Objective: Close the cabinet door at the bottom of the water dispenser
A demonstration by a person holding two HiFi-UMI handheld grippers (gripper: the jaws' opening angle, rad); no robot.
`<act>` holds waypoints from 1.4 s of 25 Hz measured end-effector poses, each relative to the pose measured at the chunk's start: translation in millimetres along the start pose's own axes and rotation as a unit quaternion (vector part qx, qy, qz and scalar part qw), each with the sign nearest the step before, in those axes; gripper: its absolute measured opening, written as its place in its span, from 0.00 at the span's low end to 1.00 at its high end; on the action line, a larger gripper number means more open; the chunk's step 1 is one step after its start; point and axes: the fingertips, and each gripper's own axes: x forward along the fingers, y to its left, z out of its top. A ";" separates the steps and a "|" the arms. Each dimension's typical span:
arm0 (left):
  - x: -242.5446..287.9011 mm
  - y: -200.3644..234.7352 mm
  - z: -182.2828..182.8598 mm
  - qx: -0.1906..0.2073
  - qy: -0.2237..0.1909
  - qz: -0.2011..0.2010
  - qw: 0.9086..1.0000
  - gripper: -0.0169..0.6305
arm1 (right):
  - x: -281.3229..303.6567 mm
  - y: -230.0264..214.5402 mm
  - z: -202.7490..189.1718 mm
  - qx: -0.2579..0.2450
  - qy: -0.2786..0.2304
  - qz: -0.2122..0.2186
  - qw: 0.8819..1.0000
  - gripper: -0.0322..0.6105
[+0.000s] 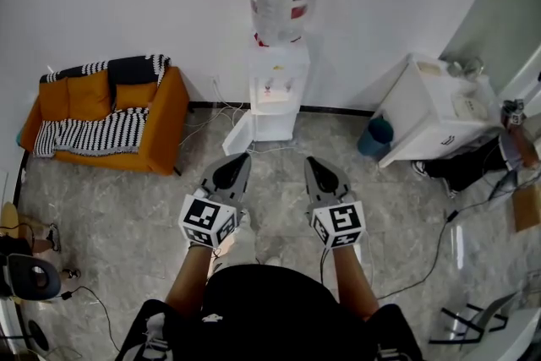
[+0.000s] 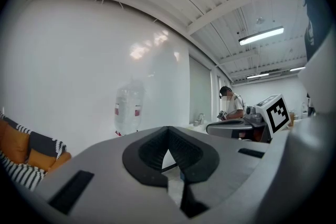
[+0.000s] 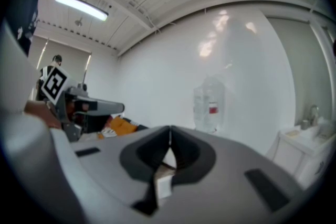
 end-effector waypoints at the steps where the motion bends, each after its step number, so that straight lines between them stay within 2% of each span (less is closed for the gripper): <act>1: 4.5 5.7 -0.7 0.002 0.000 -0.001 1.000 0.04 | 6.0 -1.5 0.3 -0.001 0.000 0.000 1.000 0.11; 19: 110.8 126.0 17.1 0.008 0.005 -0.021 1.000 0.04 | 155.3 -46.6 17.7 -0.006 0.010 -0.012 1.000 0.11; 35: 170.6 222.6 14.1 -0.002 0.018 -0.061 0.998 0.04 | 265.6 -50.9 14.1 0.000 0.037 -0.044 0.998 0.11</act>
